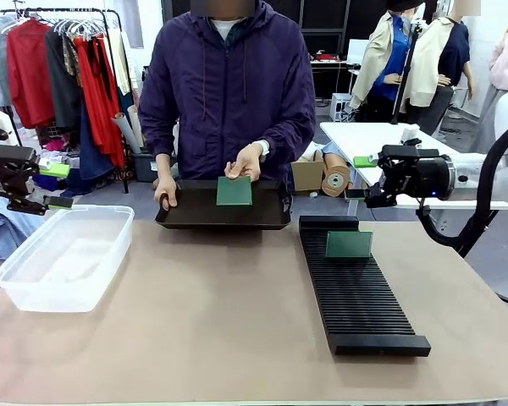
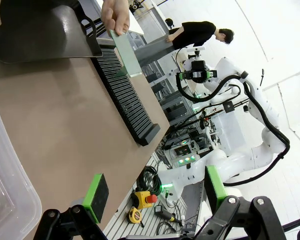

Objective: Sort PCBs into racks and boxes based on the side picked up.
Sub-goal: Pick up the Blank PCB handed by the Human.

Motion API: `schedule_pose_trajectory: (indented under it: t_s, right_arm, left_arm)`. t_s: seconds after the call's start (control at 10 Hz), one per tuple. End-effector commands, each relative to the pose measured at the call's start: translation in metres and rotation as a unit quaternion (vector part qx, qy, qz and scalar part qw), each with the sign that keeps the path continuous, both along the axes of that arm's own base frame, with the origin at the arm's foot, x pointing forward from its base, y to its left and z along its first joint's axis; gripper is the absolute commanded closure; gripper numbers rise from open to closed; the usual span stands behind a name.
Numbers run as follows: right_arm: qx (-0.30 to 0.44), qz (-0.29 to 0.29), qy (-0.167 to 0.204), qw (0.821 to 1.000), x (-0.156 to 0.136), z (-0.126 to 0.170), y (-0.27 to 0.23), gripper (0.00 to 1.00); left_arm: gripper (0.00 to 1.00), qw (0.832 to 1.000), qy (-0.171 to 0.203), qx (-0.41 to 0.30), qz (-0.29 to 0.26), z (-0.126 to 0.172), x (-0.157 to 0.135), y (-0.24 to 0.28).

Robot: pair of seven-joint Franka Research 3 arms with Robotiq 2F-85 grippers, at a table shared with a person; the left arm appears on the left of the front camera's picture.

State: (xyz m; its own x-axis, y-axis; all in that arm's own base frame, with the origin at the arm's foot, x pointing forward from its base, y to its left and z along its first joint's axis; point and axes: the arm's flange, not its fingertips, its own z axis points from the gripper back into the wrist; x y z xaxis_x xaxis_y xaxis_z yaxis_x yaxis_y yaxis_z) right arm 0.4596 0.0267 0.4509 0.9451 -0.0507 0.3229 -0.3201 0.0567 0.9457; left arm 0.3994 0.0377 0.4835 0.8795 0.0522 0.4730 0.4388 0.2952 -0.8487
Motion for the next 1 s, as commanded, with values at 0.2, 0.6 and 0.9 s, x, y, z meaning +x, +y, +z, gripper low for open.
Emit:
schedule_pose_trajectory:
  t_s: [0.2,0.6,0.9]
  right_arm:
    - [0.005,-0.028,0.059,0.998,-0.0032,0.0039,-0.0143,0.00]
    - [0.009,-0.012,0.040,0.999,-0.0022,-0.0005,-0.0122,0.00]
    - [0.009,-0.012,0.040,0.999,-0.0022,-0.0005,-0.0122,0.00]
  left_arm:
    - [0.00,1.000,0.003,-0.006,0.000,0.0023,-0.0011,-0.0001]
    - [0.00,1.000,0.003,-0.006,0.000,0.0023,-0.0011,-0.0001]
    - [0.00,1.000,0.003,-0.006,0.000,0.0023,-0.0011,-0.0001]
